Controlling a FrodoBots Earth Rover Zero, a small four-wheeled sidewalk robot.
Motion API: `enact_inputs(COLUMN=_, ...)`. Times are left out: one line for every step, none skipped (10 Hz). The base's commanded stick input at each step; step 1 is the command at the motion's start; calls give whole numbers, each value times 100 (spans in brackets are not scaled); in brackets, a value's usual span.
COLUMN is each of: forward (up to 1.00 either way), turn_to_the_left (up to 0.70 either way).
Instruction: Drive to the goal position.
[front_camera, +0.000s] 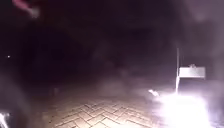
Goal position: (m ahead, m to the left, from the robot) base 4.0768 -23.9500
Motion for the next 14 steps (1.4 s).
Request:
enact_inputs(forward=70, turn_to_the_left=0)
enact_inputs(forward=70, turn_to_the_left=0)
enact_inputs(forward=70, turn_to_the_left=0)
enact_inputs(forward=70, turn_to_the_left=0)
enact_inputs(forward=70, turn_to_the_left=0)
enact_inputs(forward=70, turn_to_the_left=0)
enact_inputs(forward=70, turn_to_the_left=0)
enact_inputs(forward=70, turn_to_the_left=0)
enact_inputs(forward=70, turn_to_the_left=0)
enact_inputs(forward=70, turn_to_the_left=0)
enact_inputs(forward=70, turn_to_the_left=0)
enact_inputs(forward=70, turn_to_the_left=0)
enact_inputs(forward=70, turn_to_the_left=0)
enact_inputs(forward=70, turn_to_the_left=0)
